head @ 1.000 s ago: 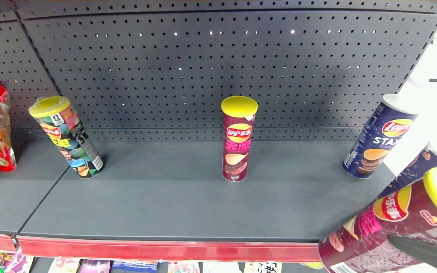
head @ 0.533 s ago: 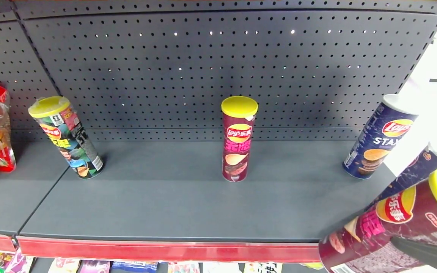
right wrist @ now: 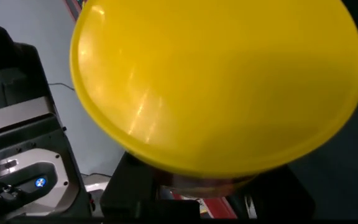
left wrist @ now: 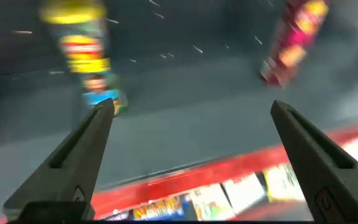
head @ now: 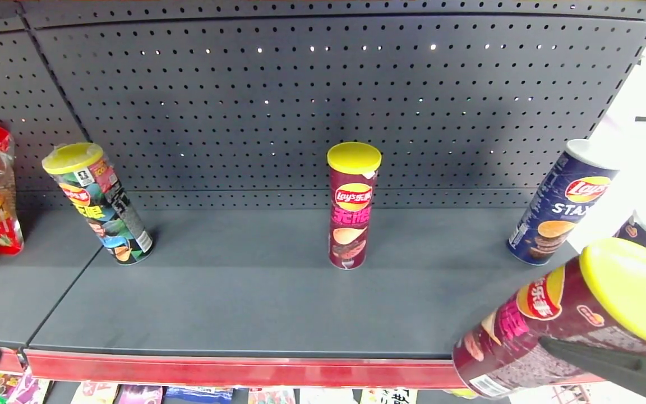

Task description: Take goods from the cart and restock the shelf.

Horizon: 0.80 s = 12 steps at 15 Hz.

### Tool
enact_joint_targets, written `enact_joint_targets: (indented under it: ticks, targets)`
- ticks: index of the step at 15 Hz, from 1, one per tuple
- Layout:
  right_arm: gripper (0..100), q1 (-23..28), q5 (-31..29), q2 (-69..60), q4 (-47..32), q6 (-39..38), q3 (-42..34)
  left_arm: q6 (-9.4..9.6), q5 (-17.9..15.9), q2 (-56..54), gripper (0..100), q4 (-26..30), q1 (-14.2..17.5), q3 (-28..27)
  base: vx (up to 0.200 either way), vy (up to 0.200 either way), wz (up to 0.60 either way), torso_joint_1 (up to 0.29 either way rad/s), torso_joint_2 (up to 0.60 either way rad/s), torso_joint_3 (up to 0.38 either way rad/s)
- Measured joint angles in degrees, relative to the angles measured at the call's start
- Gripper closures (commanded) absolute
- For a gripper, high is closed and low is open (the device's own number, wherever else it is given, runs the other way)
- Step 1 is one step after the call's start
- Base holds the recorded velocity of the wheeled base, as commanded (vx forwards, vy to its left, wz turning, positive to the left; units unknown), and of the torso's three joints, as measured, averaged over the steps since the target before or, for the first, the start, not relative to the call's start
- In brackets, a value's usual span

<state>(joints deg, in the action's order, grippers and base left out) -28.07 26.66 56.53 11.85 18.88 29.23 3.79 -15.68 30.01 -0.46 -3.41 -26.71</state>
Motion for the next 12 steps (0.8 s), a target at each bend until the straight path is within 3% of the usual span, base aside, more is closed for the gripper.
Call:
enact_joint_targets:
  ticks: [2,5,10,12]
  targets:
    - [100,-1.9,-2.5,3.2,-0.1,0.4,2.8,2.52,-5.3,8.8,0,-0.2,-1.8,-2.7,0.0,0.0,0.0,0.0,0.0,0.0]
    - [100,-5.3,-5.3,7.9,-0.1,0.2,6.4,3.84,-10.4,20.0,0,-1.3,-6.5,-7.2,0.0,0.0,0.0,0.0,0.0,0.0]
    - [100,-5.7,-6.5,9.5,0.0,0.1,6.7,4.22,-12.1,34.3,0,-12.0,-14.4,-9.6,0.0,0.0,0.0,0.0,0.0,0.0]
    - [100,-5.5,-6.7,9.3,0.1,-1.3,7.0,4.99,-13.6,39.9,0,-16.1,-15.8,-10.5,0.0,0.0,0.0,0.0,0.0,0.0]
